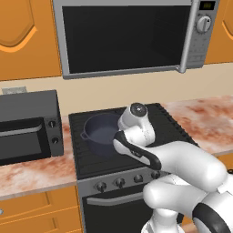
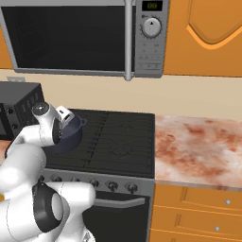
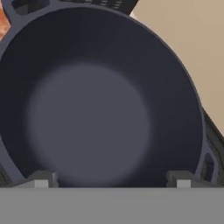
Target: Move the pot and pan from the stove into the sink.
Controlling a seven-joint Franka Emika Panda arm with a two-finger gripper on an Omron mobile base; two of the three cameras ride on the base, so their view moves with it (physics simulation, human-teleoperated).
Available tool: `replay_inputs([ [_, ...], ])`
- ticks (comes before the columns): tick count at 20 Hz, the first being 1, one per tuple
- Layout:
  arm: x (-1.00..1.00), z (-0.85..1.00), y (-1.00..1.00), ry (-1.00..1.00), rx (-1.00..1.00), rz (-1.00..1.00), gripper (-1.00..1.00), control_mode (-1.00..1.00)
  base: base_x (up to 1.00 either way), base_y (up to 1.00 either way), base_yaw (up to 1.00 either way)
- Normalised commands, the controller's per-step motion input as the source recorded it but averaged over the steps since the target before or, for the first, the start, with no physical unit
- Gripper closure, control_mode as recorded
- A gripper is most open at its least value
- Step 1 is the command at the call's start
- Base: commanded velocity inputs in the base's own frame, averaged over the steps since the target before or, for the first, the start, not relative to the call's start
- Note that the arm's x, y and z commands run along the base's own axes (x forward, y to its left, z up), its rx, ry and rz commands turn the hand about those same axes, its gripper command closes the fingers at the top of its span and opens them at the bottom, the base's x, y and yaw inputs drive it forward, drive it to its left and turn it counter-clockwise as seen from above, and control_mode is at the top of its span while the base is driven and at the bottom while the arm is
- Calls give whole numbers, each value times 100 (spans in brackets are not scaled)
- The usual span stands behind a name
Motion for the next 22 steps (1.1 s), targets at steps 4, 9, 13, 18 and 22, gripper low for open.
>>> replay_inputs([
  [4,1,21,-3,0,3,0,-100,-100,0,0,0],
  [9,13,59,-1,1,5,0,-100,-100,0,0,0],
  [13,0,48,0,4,1,2,-100,-100,0,0,0],
  [18,-42,-3,21,5,-11,14,-100,-100,0,0,0],
  [22,-61,-15,14,-5,-9,8,-100,-100,0,0,0],
])
